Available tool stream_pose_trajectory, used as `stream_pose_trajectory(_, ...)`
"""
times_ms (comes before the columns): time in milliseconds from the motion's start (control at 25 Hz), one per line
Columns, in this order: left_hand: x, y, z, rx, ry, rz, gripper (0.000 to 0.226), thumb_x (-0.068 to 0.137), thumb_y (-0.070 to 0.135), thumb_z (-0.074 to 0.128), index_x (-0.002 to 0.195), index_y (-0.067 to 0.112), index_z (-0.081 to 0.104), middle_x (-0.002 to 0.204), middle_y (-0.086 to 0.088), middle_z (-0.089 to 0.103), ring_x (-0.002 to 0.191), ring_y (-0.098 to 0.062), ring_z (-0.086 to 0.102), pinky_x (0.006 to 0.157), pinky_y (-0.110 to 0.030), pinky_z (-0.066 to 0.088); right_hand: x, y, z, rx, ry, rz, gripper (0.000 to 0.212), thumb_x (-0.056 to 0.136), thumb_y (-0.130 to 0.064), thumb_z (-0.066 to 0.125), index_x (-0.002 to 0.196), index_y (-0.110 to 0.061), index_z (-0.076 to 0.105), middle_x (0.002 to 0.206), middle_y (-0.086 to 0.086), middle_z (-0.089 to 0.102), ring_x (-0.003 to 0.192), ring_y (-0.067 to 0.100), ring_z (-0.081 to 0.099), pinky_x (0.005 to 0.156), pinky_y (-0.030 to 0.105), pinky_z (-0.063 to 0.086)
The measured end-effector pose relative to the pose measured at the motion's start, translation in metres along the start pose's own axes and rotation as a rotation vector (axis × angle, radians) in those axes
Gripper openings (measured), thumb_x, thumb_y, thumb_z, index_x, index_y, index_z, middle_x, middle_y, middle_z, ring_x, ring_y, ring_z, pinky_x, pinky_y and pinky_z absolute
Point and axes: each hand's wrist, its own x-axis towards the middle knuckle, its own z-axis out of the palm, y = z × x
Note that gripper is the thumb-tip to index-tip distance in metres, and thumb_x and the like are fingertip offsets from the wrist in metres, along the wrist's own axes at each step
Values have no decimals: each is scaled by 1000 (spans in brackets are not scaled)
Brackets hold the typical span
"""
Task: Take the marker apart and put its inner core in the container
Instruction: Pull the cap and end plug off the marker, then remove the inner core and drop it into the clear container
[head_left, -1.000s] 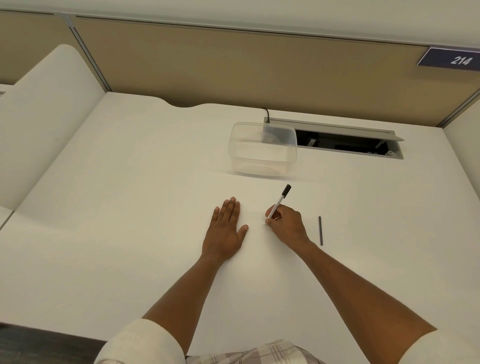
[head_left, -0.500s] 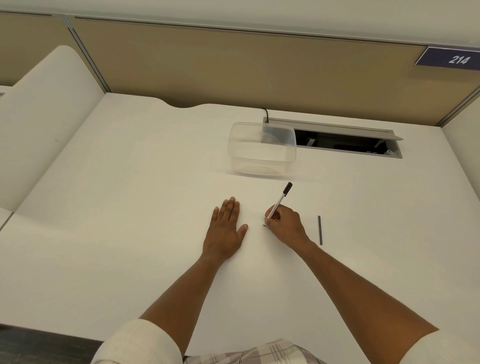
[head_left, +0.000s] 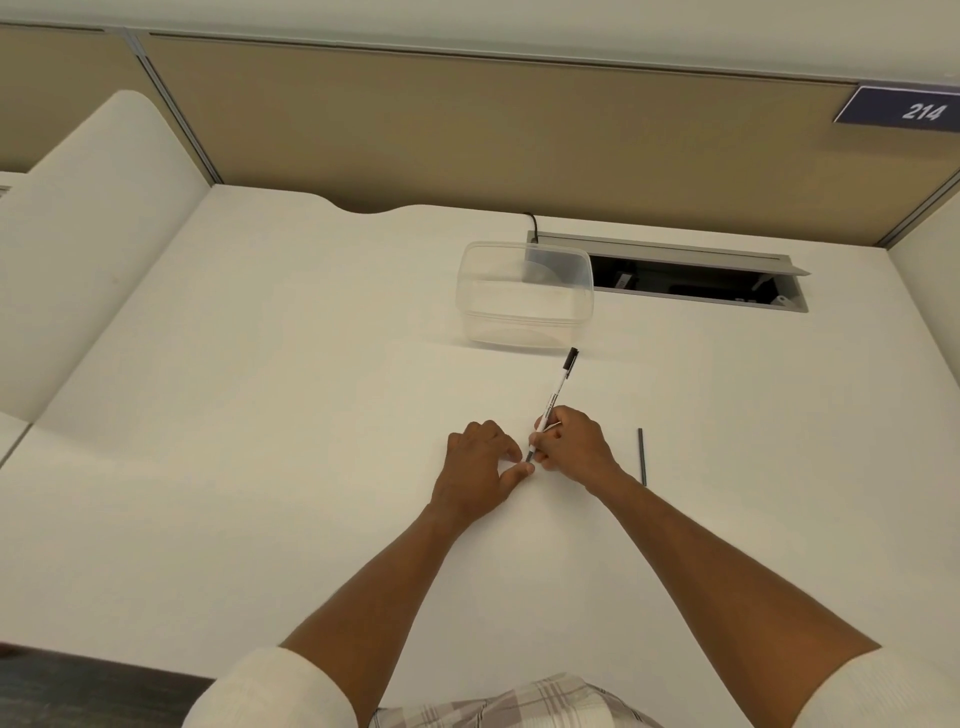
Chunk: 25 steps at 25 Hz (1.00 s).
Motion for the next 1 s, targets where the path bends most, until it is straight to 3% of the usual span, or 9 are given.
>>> stream_pose_trajectory(160, 8, 8, 1, 14, -43, -40, 23, 83, 51, 66, 92, 30, 67, 94, 12, 59, 95, -11, 53, 85, -30, 30, 0, -1, 1, -27, 3, -13, 12, 82, -15, 70, 82, -19, 58, 77, 8, 76, 70, 21, 73, 75, 38, 60)
stream_pose_trajectory(360, 11, 14, 2, 9, -51, -98, 18, 85, 45, 65, 88, 28, 67, 92, 10, 58, 94, -13, 55, 83, -30, 26, 0, 0, 2, -35, 3, -5, 15, 82, -17, 71, 91, -12, 60, 85, 10, 76, 80, 28, 71, 76, 35, 55)
stream_pose_trajectory(600, 9, 17, -2, 14, -88, -130, 14, 86, 40, 63, 85, 26, 65, 91, 7, 56, 92, -15, 56, 82, -31, 29, -1, -3, 2, -6, 50, -7, 12, 82, -16, 70, 88, -14, 60, 80, 7, 75, 62, 15, 69, 57, 24, 52)
stream_pose_trajectory(761, 7, 17, -7, -3, -122, -156, 13, 85, 37, 64, 83, 25, 65, 90, 5, 57, 91, -17, 55, 80, -33, 32, -1, -9, 0, 62, 102, -13, 14, 82, -15, 70, 91, -11, 60, 77, 6, 73, 57, 15, 70, 61, 29, 57)
stream_pose_trajectory(1001, -2, 9, -16, -18, -133, -162, 12, 84, 35, 65, 81, 23, 65, 89, 4, 58, 89, -17, 57, 83, -35, 42, -2, -20, -11, 98, 184, -44, 23, 87, -16, 67, 105, -16, 54, 76, 3, 71, 55, 11, 68, 52, 19, 47)
